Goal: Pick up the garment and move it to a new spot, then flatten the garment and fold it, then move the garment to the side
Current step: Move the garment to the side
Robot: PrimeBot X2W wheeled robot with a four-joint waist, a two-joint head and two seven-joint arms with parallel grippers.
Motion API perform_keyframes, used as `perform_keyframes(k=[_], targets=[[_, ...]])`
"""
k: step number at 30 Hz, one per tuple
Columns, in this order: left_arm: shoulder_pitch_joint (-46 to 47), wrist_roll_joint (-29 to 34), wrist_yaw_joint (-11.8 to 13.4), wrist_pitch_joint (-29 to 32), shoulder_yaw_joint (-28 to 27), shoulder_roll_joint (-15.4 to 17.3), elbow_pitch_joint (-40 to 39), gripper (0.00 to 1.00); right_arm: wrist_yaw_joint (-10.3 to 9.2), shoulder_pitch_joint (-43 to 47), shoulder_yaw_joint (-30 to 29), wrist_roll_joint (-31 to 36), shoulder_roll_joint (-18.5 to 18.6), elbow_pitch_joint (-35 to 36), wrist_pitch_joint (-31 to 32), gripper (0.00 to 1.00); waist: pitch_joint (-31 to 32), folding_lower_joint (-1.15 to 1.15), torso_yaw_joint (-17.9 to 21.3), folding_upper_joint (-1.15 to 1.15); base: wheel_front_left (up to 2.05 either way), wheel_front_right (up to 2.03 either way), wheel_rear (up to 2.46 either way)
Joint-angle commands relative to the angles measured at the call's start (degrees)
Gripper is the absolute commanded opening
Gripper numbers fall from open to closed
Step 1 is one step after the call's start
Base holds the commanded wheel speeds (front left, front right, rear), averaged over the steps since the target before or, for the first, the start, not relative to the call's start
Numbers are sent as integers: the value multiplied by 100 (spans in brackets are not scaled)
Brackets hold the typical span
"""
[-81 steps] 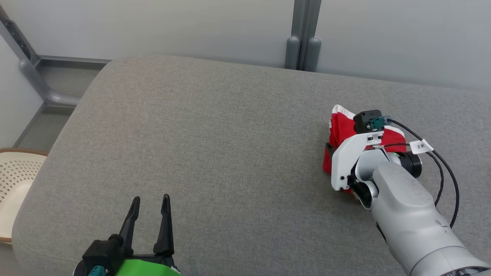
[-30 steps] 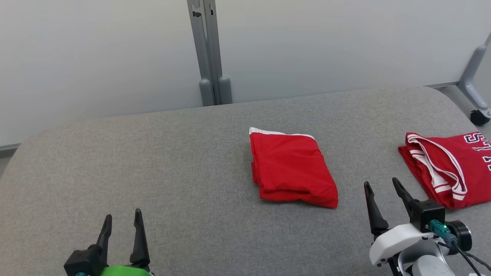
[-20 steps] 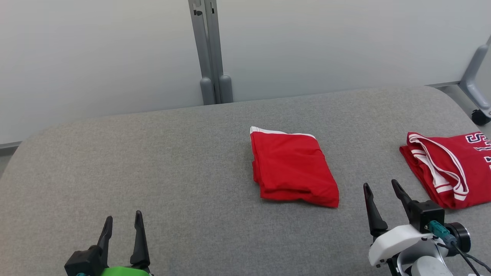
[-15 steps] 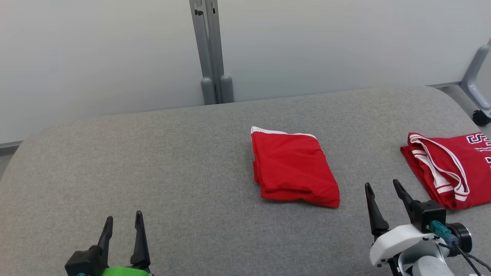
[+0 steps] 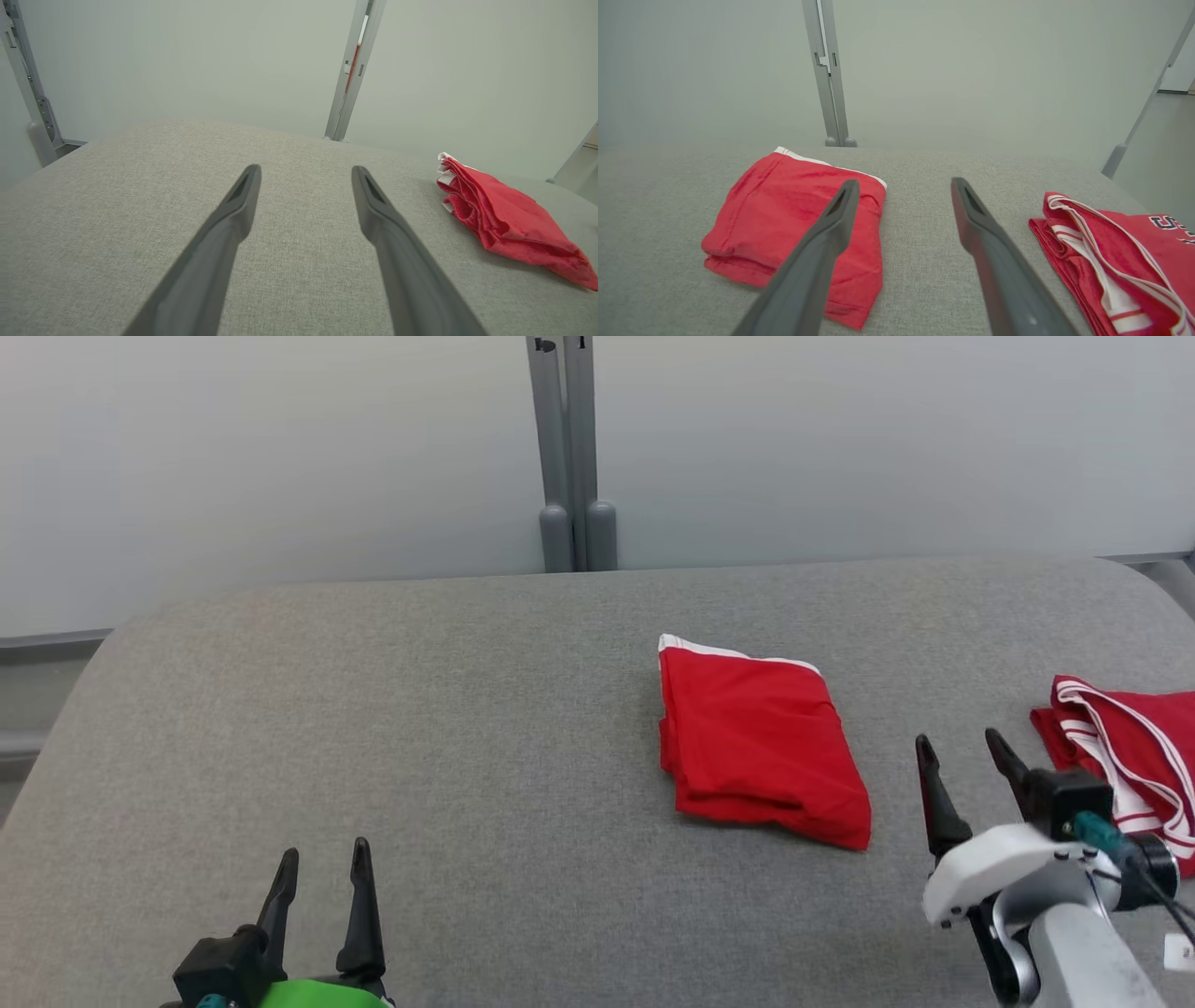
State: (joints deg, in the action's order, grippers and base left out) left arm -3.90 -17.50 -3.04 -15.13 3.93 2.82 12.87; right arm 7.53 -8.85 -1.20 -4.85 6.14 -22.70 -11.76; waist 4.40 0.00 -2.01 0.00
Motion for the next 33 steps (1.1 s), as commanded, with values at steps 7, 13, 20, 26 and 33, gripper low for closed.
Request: perform_keyframes(k=[7,13,20,26,33], targets=[[55,45,-109,3,59,18,70,100,-9,-992,-226,-719,161,-737,1396,100,-378,0,-743,0,0,0,0],[194,34,-138,3,120,18,26,100,-8,-1544,-373,-918,344,-1437,2127,100,-727,0,-1248,0,0,0,0],[322,57,-168,3,282,17,-73,100,-8,-1818,-572,-752,560,-2199,2355,100,-1011,0,-1654,0,0,0,0],[400,18,-146,3,334,17,-185,100,-8,-1956,-729,-579,544,-2724,2407,100,-1135,0,-1713,0,0,0,0],[422,-28,-114,3,292,18,-235,100,-11,-1994,-573,-275,385,-3290,2716,24,-1155,0,-1527,0,0,0,0]])
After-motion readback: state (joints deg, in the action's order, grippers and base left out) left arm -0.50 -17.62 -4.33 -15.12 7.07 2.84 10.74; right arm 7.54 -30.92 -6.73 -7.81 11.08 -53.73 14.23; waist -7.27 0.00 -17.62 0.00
